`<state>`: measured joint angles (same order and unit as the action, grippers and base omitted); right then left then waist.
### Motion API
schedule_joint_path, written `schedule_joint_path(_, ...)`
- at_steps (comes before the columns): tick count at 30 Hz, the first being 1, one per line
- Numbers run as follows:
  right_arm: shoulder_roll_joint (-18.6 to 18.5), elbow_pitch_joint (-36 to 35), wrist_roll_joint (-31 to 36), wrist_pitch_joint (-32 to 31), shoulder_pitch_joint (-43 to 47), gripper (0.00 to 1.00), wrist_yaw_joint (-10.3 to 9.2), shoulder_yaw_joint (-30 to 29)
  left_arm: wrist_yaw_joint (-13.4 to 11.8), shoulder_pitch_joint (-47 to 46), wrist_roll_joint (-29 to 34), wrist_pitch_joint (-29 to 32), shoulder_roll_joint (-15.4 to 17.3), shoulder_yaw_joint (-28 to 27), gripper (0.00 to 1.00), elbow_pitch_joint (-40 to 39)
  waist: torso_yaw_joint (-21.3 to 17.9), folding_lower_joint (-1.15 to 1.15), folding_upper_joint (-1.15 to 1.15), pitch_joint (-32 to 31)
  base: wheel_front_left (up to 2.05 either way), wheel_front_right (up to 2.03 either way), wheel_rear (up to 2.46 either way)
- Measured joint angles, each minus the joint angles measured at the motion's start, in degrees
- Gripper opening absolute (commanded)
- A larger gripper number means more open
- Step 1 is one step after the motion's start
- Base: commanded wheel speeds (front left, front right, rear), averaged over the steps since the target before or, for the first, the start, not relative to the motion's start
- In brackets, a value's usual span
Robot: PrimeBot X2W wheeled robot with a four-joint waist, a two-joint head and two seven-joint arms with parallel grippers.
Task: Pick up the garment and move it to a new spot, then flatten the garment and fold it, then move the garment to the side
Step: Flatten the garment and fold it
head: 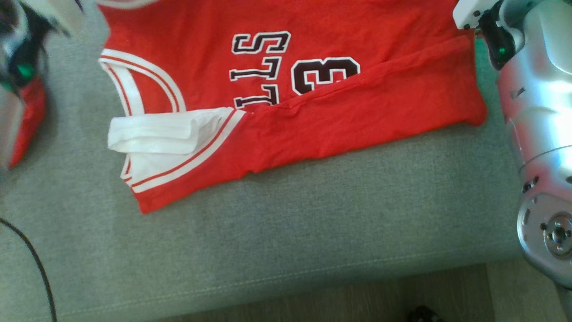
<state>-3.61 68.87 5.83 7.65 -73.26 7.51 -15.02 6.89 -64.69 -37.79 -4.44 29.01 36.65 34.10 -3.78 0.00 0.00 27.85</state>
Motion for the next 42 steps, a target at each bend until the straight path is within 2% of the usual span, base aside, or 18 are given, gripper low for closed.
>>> schedule_joint_path(3, -0.1, 0.1, 0.2, 1.0, 0.6, 0.00, 0.00, 0.5, -0.1, 5.8, -1.5, -1.5, 0.7, 0.1, 0.00, -4.7, 0.8, 0.00, 0.00, -1.0, 0.00, 0.00, 0.00)
schedule_joint_path(6, -0.1, -0.5, 0.9, 1.5, 2.8, 0.00, 0.00, 0.5, -1.5, 12.5, -3.3, -2.3, 2.3, -0.1, 0.00, -10.7, 1.6, 0.00, 0.00, -2.0, 0.00, 0.00, 0.00)
schedule_joint_path(13, -3.3, -4.2, 4.0, 0.1, 11.1, 0.00, 0.00, -1.9, -7.7, 26.3, -6.8, -3.2, 5.9, -1.6, 0.00, -26.9, 4.1, -0.01, 0.00, -3.9, 0.00, 0.00, 0.00)
schedule_joint_path(16, -3.5, -6.4, 4.2, -1.0, 13.5, 0.00, 0.00, -2.9, -10.2, 30.5, -7.5, -3.1, 7.3, -2.2, 0.00, -32.3, 5.0, 0.00, 0.00, -4.6, 0.00, 0.00, 0.00)
schedule_joint_path(23, -3.2, -12.9, 4.2, -4.9, 20.4, 0.00, 0.00, -3.7, -14.7, 37.9, -9.8, -1.8, 9.2, -2.6, 0.00, -40.2, 6.0, -0.01, 0.00, -5.6, 0.00, 0.00, 0.00)
schedule_joint_path(29, -2.9, -23.4, 4.2, -9.6, 28.1, 0.00, 0.00, -3.3, -16.2, 42.9, -10.9, -0.8, 10.2, -2.1, 0.00, -43.6, 6.4, -0.01, 0.00, -5.3, 0.00, 0.00, 0.00)
schedule_joint_path(30, -2.7, -25.6, 4.0, -10.6, 29.6, 0.10, 0.00, -3.1, -16.4, 43.3, -11.0, -0.7, 10.2, -1.9, 0.00, -43.7, 6.4, 0.00, 0.00, -5.2, 0.00, 0.00, 0.00)
schedule_joint_path(31, -2.4, -27.8, 3.5, -11.5, 31.0, 0.43, 0.00, -2.8, -16.5, 43.7, -11.3, -0.7, 10.1, -1.6, 0.00, -43.6, 6.4, 0.00, 0.00, -5.1, 0.00, 0.00, 0.00)
schedule_joint_path(32, -2.0, -30.0, 3.1, -12.4, 32.4, 0.99, 0.00, -2.5, -16.6, 44.0, -11.3, -0.7, 10.1, -1.4, 0.00, -43.6, 6.4, 0.00, 0.00, -5.0, 0.00, 0.00, 0.00)
schedule_joint_path(34, -1.7, -32.4, 2.5, -13.4, 33.9, 1.00, 0.00, -2.1, -16.9, 44.3, -11.2, -0.7, 10.1, -1.0, 0.00, -43.4, 6.4, 0.00, 0.00, -4.9, 0.00, 0.00, 0.00)
schedule_joint_path(35, -1.5, -34.8, 1.9, -14.5, 35.3, 1.00, 0.00, -1.7, -17.3, 44.6, -11.2, -0.7, 9.8, -0.5, 0.16, -43.0, 6.4, 0.00, 0.00, -4.9, 0.00, 0.00, 0.00)
schedule_joint_path(36, -1.4, -37.2, 1.3, -15.5, 36.8, 1.00, 0.00, -1.4, -17.8, 44.8, -11.1, -0.7, 9.4, -0.2, 0.49, -42.6, 6.4, 0.00, 0.00, -4.9, 0.00, 0.00, 0.00)
schedule_joint_path(37, -1.2, -40.0, 0.7, -16.6, 38.3, 1.00, 0.00, -1.4, -18.1, 44.9, -10.7, -0.7, 8.9, 0.1, 0.97, -42.2, 6.4, 0.00, 0.00, -5.1, 0.00, 0.00, 0.00)
schedule_joint_path(38, -1.0, -42.9, 0.2, -17.7, 40.0, 1.00, 0.00, -1.4, -18.5, 45.1, -10.2, -0.8, 8.3, 0.5, 1.00, -41.8, 6.4, 0.00, 0.00, -5.2, 0.00, 0.00, 0.00)
schedule_joint_path(42, -0.3, -54.4, -1.1, -22.7, 47.4, 1.00, 0.00, -1.8, -20.3, 46.3, -8.9, -2.6, 6.6, 1.3, 1.00, -40.2, 6.3, 0.00, 0.00, -6.1, 0.00, 0.00, 0.00)
